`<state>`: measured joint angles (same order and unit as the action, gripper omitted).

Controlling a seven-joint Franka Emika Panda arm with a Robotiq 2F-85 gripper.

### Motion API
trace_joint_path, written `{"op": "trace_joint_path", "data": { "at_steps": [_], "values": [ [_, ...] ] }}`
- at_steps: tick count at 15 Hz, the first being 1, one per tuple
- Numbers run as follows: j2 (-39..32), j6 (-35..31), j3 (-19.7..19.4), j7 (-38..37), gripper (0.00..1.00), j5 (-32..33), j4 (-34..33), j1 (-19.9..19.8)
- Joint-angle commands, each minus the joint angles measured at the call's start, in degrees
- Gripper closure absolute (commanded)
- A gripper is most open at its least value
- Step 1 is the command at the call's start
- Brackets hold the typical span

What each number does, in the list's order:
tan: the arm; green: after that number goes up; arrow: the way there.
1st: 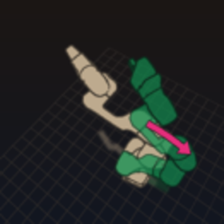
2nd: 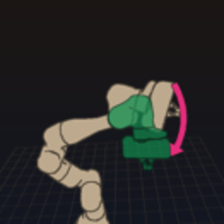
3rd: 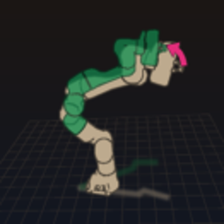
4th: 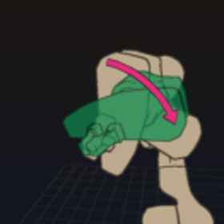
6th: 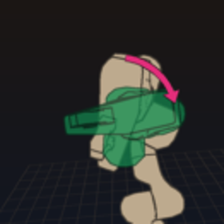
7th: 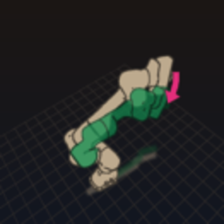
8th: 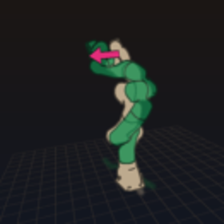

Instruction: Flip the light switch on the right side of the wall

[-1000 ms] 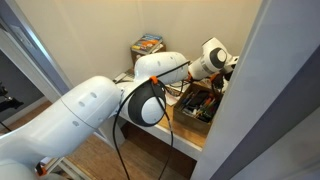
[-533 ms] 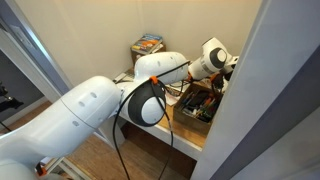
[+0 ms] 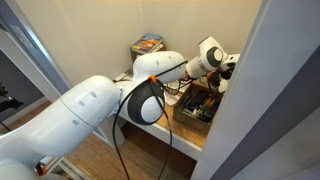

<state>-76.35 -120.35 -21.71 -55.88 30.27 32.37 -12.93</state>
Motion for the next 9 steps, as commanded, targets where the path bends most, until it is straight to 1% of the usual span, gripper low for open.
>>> {"op": "trace_joint_path", "data": {
  "at_steps": [1, 6, 9],
  "values": [
    [-1.0, -3.9, 0.5, -1.0, 1.0, -0.3, -1.4, -0.9],
    [-1.9, -8.6, 0.0, -2.6, 1.0, 0.0, -1.9, -1.8],
    [-2.8, -11.4, -1.2, -4.8, 1.0, 0.6, -2.3, -2.2]
  ]
}}
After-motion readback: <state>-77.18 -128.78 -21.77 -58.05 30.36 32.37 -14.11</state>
